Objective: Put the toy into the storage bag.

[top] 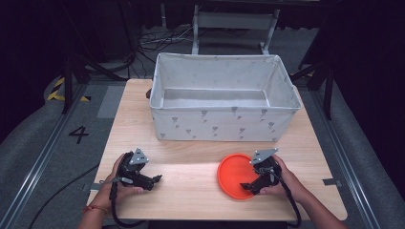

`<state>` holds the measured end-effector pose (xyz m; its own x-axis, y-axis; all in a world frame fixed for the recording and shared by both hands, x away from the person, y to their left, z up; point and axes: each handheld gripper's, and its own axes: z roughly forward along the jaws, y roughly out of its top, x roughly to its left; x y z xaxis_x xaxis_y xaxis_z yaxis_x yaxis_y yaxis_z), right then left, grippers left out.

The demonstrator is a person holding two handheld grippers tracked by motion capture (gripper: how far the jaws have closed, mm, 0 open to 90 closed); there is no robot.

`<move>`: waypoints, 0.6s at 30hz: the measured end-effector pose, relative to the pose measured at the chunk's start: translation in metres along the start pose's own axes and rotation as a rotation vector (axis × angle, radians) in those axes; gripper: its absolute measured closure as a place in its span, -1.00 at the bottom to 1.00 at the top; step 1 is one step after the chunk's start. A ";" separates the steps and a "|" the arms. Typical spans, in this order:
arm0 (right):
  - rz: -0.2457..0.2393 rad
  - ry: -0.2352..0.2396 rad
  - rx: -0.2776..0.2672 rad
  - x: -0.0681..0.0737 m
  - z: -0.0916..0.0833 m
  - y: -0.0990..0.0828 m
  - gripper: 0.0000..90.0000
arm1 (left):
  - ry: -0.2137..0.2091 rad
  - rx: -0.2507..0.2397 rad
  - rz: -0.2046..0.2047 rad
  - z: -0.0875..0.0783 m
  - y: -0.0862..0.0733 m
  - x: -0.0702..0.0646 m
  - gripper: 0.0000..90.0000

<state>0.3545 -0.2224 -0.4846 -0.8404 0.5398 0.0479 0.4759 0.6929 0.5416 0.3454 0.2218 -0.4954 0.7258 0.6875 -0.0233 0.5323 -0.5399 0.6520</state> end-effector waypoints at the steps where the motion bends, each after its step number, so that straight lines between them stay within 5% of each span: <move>1: 0.005 -0.002 0.002 0.000 0.000 0.001 -1.00 | 0.000 0.001 0.001 0.000 0.000 0.000 -0.99; 6: 0.009 -0.004 -0.004 0.000 0.000 0.002 -0.91 | 0.000 0.001 0.001 0.000 0.000 0.000 -0.99; 11: 0.041 -0.005 -0.051 -0.007 -0.007 0.002 -0.26 | 0.000 0.001 0.001 0.000 0.000 0.000 -0.99; 18: 0.073 0.001 -0.092 -0.012 -0.017 0.005 0.24 | 0.000 0.000 0.000 0.000 0.000 0.000 -0.99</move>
<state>0.3632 -0.2335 -0.4683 -0.8049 0.5865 0.0904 0.5096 0.6051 0.6116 0.3454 0.2218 -0.4954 0.7259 0.6874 -0.0236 0.5325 -0.5398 0.6520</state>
